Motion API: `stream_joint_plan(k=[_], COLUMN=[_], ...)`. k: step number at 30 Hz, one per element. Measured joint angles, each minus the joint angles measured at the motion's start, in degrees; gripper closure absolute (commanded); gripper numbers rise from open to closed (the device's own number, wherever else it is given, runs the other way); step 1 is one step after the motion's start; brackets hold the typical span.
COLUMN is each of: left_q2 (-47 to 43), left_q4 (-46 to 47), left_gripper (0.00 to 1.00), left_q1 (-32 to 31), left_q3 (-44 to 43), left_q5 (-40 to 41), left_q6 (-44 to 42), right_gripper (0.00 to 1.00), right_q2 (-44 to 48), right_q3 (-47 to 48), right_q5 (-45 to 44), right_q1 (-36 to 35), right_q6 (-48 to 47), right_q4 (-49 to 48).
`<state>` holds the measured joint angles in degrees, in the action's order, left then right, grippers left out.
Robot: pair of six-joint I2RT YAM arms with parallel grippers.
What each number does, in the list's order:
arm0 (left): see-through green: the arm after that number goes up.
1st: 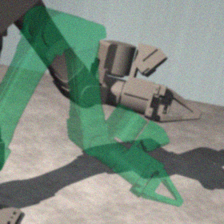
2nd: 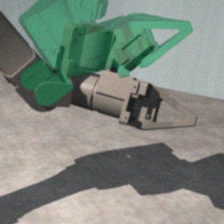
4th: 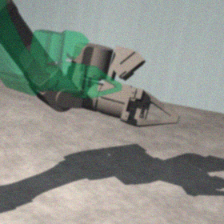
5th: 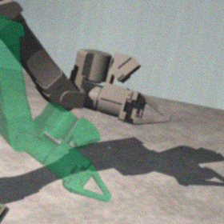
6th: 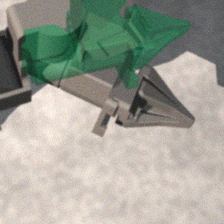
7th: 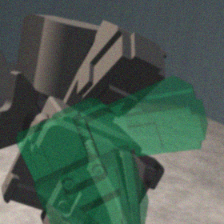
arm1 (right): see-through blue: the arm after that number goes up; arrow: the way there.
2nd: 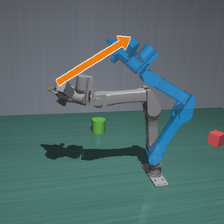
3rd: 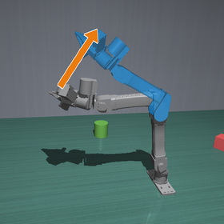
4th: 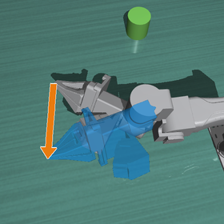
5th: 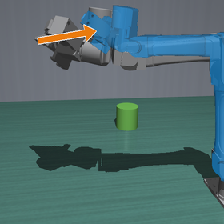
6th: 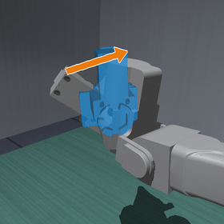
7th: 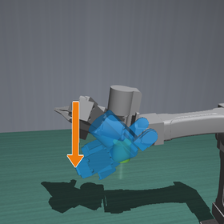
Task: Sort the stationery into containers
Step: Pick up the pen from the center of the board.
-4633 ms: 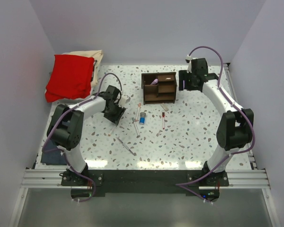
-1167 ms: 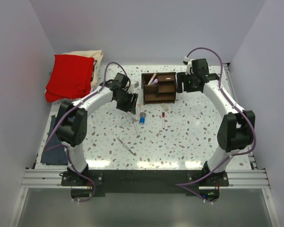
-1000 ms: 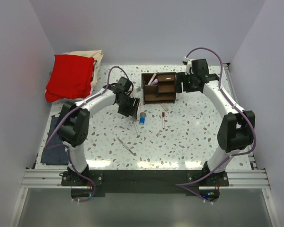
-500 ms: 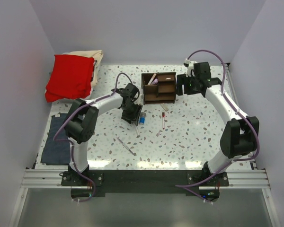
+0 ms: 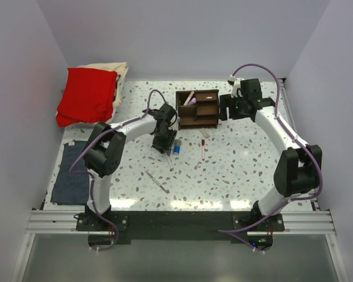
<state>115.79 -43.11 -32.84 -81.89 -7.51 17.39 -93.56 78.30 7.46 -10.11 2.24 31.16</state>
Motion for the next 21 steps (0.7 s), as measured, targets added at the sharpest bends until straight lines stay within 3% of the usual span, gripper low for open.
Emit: stream_joint_plan(k=[14,21], left_q2=[0.8,0.0], left_q4=[-1.1,-0.2], left_gripper=[0.65,0.82], left_q1=[-4.3,-4.0], left_q3=[-0.9,0.3], left_q5=[10.3,10.9], left_q6=[-0.5,-2.6], right_gripper=[0.26,0.26], right_q2=[4.0,4.2], right_q3=[-0.1,-0.9], right_q5=[-0.4,-0.4], right_q1=[0.0,0.0], right_q6=[-2.3,-2.3], right_q4=[-0.2,-0.3])
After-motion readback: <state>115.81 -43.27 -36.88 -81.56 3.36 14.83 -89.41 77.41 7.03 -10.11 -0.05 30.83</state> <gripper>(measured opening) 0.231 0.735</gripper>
